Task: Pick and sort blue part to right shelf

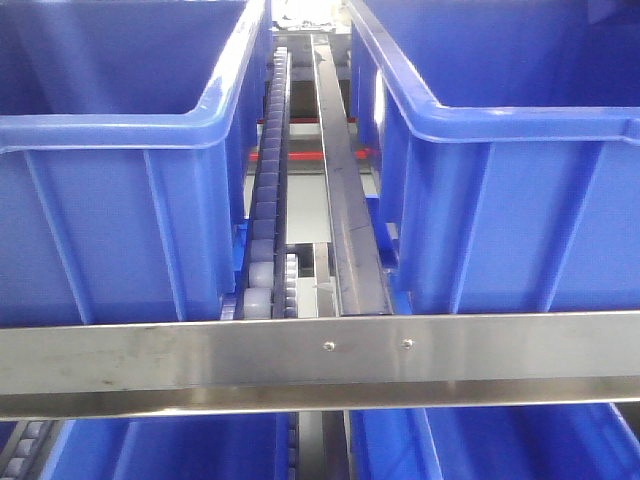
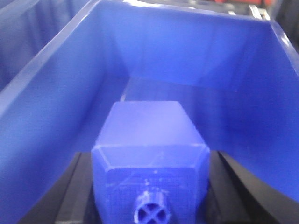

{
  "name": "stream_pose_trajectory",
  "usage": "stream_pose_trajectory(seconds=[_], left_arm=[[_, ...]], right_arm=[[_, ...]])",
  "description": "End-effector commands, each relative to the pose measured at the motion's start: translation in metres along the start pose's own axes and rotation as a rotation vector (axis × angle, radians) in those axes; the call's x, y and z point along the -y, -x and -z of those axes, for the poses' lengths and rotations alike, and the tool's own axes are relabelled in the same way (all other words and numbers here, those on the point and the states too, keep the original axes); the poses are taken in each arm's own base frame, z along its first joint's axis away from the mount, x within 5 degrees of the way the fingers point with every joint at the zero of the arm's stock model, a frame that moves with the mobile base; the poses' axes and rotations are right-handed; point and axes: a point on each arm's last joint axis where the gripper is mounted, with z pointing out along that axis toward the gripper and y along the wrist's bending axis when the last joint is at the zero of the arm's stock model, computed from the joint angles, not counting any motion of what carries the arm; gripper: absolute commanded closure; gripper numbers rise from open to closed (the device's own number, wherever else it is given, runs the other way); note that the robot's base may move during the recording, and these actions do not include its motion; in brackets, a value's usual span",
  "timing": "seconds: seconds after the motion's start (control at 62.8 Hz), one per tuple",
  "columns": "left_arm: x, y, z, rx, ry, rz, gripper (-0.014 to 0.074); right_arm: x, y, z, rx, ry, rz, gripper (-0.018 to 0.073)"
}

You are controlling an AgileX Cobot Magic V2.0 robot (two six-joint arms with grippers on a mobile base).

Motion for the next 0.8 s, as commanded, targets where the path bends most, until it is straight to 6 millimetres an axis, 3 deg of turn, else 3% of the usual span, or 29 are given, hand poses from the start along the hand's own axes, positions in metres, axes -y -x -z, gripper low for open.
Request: stream_pose_trajectory(seconds=[0.0,0.048,0.494,0.669,0.781], left_arm=[[0.0013,0.0292,-0.0004,0.158,-0.001,0.005,0.0111],[0.0014,0.0303,-0.0021,0.159,-0.001,0.005,0.0111],[0.0016,0.0318,-0.0020,0.161,-0.002,0.005,0.0127],[0.0018,0.0343,0.0025,0.175,-0.003,0.005,0.0299],[0.0019,0.0355,0.0057,0.178,-0.005,0.005,0.0447]], right_arm=[[0.0006,0.0266,-0.0022,0.135,-0.005,-0.040,-0.0039],[0.0009,0.0263,-0.0043,0.125,-0.006,-0.036,-0.0069],[-0.0024,0.0252,-0.0058,0.122,0.023,0.082,-0.0052],[-0.0025,0.0256,-0.0057,0.127,0.024,0.082,-0.0050],[-0.0025,0.0265,-0.0048,0.131,0.024,0.083,0.0042]])
